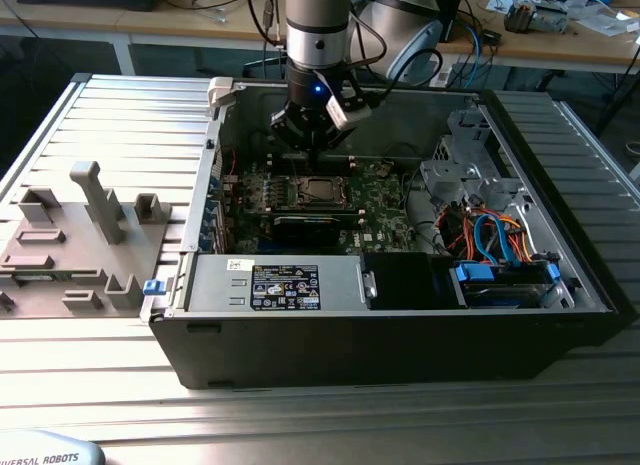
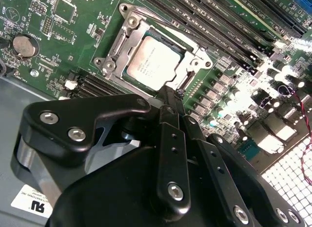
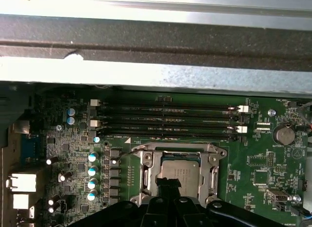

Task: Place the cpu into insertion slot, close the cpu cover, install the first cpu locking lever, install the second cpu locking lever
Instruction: 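Install the first cpu locking lever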

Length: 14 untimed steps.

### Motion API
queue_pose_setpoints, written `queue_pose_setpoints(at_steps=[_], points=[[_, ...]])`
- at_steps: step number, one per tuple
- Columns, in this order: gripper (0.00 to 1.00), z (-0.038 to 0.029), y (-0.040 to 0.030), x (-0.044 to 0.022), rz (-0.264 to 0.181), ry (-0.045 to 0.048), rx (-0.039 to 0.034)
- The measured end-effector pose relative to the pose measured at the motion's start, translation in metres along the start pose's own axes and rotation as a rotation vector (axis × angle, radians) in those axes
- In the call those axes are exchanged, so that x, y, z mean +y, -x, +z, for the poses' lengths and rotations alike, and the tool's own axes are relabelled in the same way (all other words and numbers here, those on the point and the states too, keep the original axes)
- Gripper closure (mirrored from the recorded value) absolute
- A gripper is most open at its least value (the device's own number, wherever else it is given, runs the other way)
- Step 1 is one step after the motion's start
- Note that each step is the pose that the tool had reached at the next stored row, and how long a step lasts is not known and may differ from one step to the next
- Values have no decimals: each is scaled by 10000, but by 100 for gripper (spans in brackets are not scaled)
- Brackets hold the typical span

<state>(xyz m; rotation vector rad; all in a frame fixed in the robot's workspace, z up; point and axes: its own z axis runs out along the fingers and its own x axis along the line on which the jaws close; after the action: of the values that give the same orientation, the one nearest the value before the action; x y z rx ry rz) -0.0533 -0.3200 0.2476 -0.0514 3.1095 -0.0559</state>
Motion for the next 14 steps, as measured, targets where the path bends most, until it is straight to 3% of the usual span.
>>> queue_pose_setpoints(at_steps=[14], points=[[89, 2, -29, 1, 0, 0, 1]])
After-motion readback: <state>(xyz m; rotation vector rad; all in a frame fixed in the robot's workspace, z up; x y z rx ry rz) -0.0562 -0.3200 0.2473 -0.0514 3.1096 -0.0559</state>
